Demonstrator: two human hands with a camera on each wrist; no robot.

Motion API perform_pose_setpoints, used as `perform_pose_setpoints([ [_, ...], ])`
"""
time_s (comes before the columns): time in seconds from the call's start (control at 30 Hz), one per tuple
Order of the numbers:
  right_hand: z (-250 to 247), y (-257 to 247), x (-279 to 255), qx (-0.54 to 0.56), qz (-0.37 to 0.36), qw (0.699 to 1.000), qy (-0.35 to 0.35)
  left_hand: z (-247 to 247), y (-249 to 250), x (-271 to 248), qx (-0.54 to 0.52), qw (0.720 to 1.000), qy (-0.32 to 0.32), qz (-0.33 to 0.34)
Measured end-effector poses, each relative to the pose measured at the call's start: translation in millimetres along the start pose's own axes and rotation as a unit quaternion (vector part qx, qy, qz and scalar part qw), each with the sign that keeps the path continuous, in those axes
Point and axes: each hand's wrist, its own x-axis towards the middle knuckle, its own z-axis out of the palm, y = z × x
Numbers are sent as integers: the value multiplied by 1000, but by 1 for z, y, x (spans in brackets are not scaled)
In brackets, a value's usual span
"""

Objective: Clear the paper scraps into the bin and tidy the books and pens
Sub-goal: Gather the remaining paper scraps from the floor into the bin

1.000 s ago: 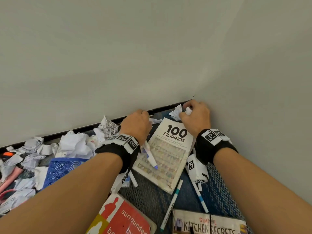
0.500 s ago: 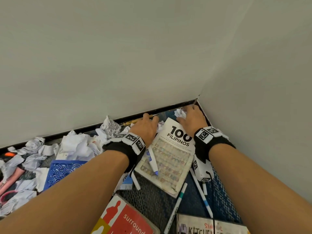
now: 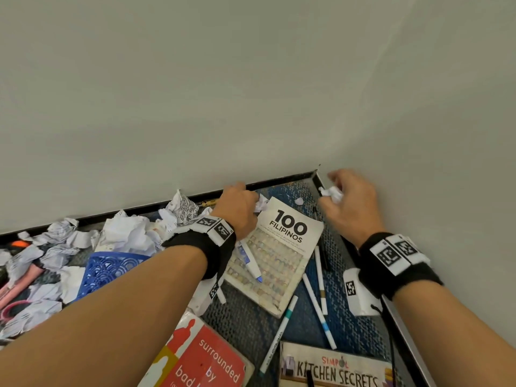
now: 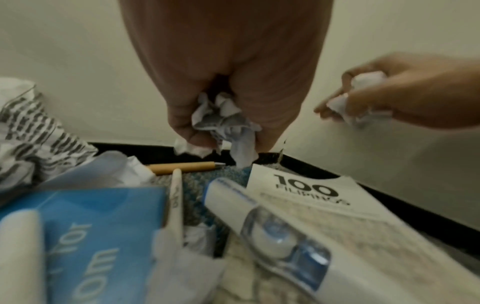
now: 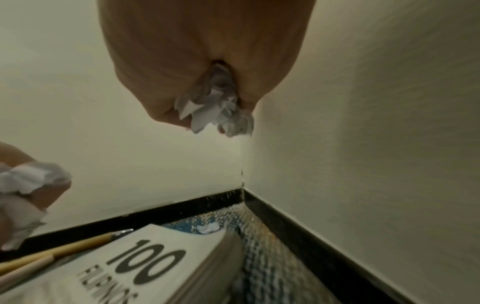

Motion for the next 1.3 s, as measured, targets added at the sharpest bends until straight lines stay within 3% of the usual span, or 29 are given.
perform_pose_setpoints([
  [0.17,8,16,-24,3,81,993,-80,-2,9,-8,-33,999,-18,-2],
  [0.3,27,16,-17,-103,47,987,-118,-4,1,-19,-27,1000,-1,-9],
  [0.4,44,9,5,-138,44,982,-118,-7,-21,-29,-10,999,36,-31],
  [0.53,74,7,30,-182,69,962,-191,-24,-55,-41,-10,987,106,-117],
  [0.73,84,13,38,-204,85,961,-165,-31,-87,-50,26,970,169,-170],
  [0.83,78,4,39,-188,91,963,-170,-23,-91,-53,30,974,119,-189],
  [0.9,74,-12,35,-149,71,978,-127,-18,-87,-53,30,980,43,-191],
  [1.0,70,-54,13,-30,-17,998,-60,-10,-74,-50,54,977,-42,-201],
  [1.1,68,-100,-27,70,-96,988,-94,-2,-63,-51,78,977,-62,-189],
  [1.17,77,-118,-56,35,-165,976,-137,2,-57,-53,92,980,-78,-157],
  [1.23,95,-122,-78,-67,-224,958,-167,4,-51,-56,107,982,-88,-131],
  [1.3,110,-116,-91,-122,-209,948,-206,5,-50,-59,103,984,-78,-124],
])
